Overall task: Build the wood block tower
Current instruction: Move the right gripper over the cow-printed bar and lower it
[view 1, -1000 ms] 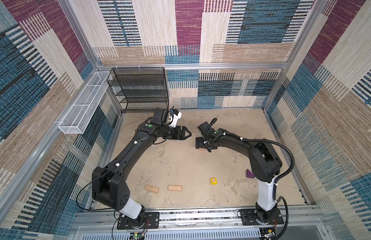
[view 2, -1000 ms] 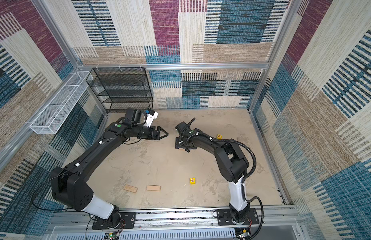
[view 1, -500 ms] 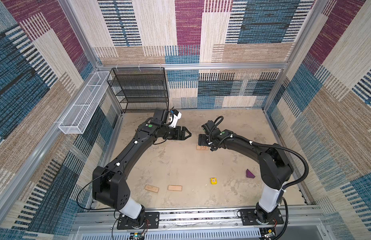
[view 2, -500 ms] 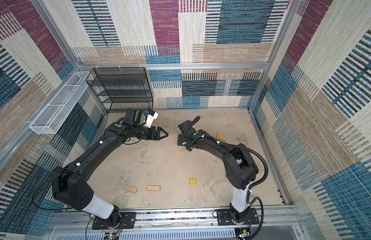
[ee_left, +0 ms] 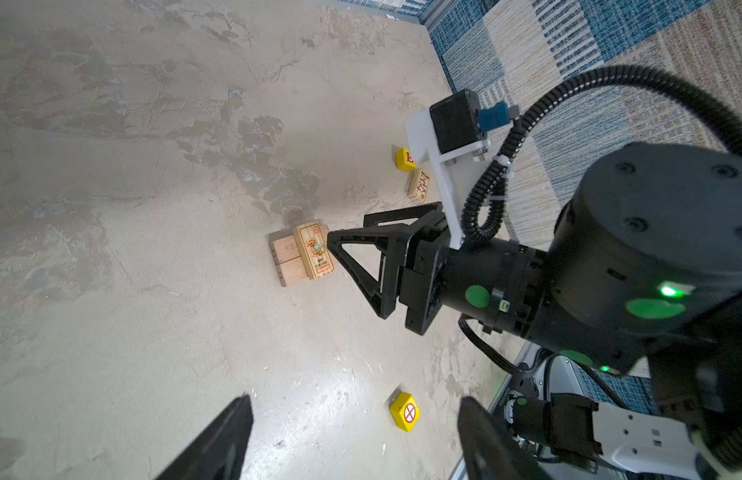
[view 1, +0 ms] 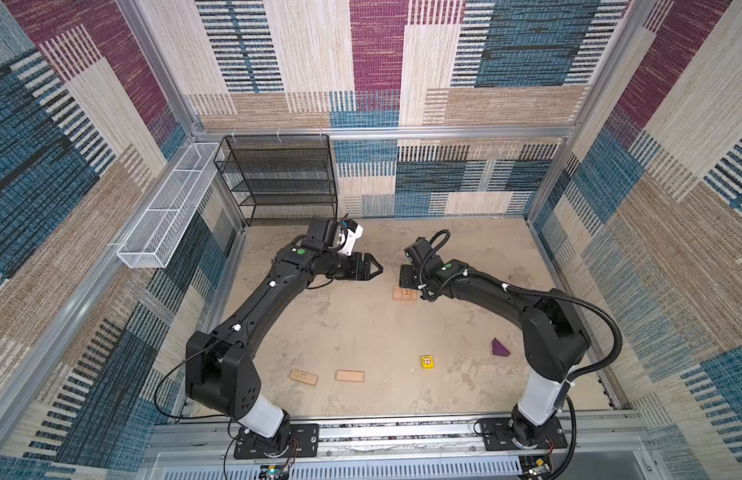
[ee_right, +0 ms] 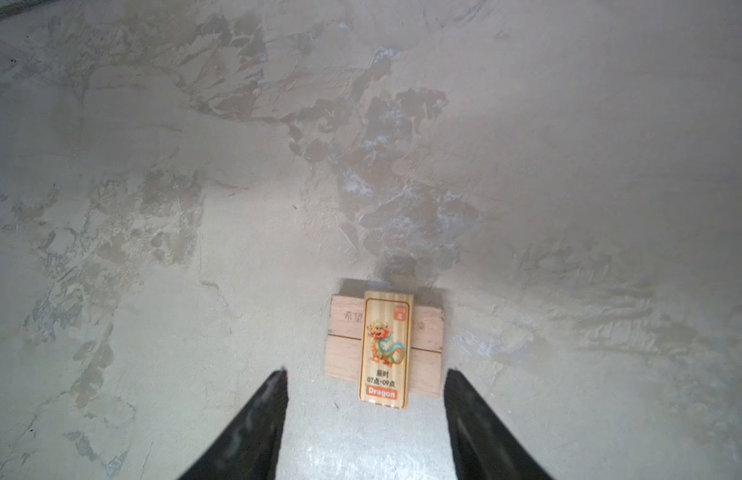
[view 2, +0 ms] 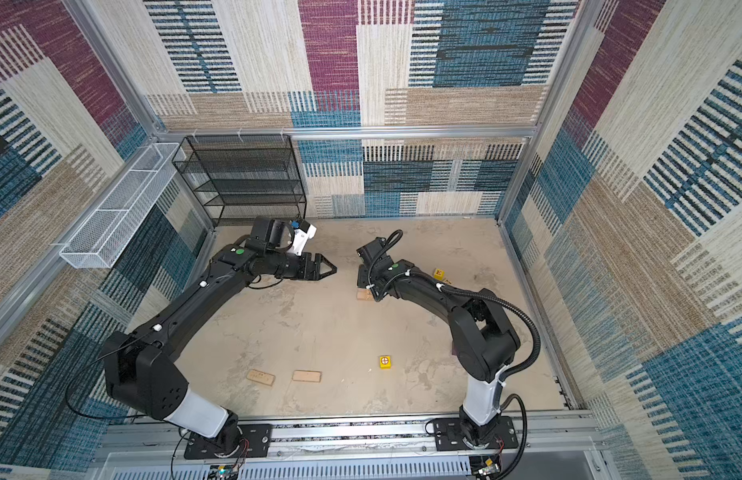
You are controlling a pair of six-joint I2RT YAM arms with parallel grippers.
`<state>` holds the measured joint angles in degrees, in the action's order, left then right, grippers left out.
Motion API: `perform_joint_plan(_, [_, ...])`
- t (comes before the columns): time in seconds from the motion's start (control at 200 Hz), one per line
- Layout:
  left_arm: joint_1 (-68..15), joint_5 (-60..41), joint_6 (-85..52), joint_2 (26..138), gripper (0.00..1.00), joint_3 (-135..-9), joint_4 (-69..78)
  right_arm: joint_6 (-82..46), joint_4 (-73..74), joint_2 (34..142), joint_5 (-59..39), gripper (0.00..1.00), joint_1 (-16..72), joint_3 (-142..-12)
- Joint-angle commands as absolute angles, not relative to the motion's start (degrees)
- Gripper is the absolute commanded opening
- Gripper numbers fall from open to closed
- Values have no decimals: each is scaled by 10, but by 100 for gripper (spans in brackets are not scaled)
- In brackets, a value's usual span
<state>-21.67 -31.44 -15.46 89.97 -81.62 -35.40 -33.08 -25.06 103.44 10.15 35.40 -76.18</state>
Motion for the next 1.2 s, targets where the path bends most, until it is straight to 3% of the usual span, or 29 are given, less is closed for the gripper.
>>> perform_joint_plan(0.0, [-216, -315, -161, 898, 82, -817, -344, -335, -230, 1027, 114, 61, 354, -759])
perform_joint_plan(0.195, [-216, -311, -161, 896, 82, -816, -344, -338, -215, 1017, 111, 57, 354, -745])
perform_joint_plan(0.316, [-217, -315, -163, 895, 82, -816, -344, -360, -202, 1008, 95, 62, 333, -731])
perform_joint_plan(0.411, [-222, -318, -169, 898, 82, -812, -340, -366, -211, 1014, 103, 74, 307, -732])
perform_joint_plan(0.661, [-281, -287, -152, 906, 82, -808, -338, -365, -247, 1008, 102, 76, 227, -724])
perform_joint_plan(0.746, [-305, -277, -142, 908, 82, -809, -341, -365, -243, 995, 98, 75, 195, -703])
perform_joint_plan(0.957, [-343, -264, -124, 914, 83, -812, -345, -354, -221, 957, 116, 61, 131, -648])
perform_joint_plan(1.197, [-382, -245, -112, 932, 83, -824, -342, -333, -218, 963, 137, 60, 82, -628])
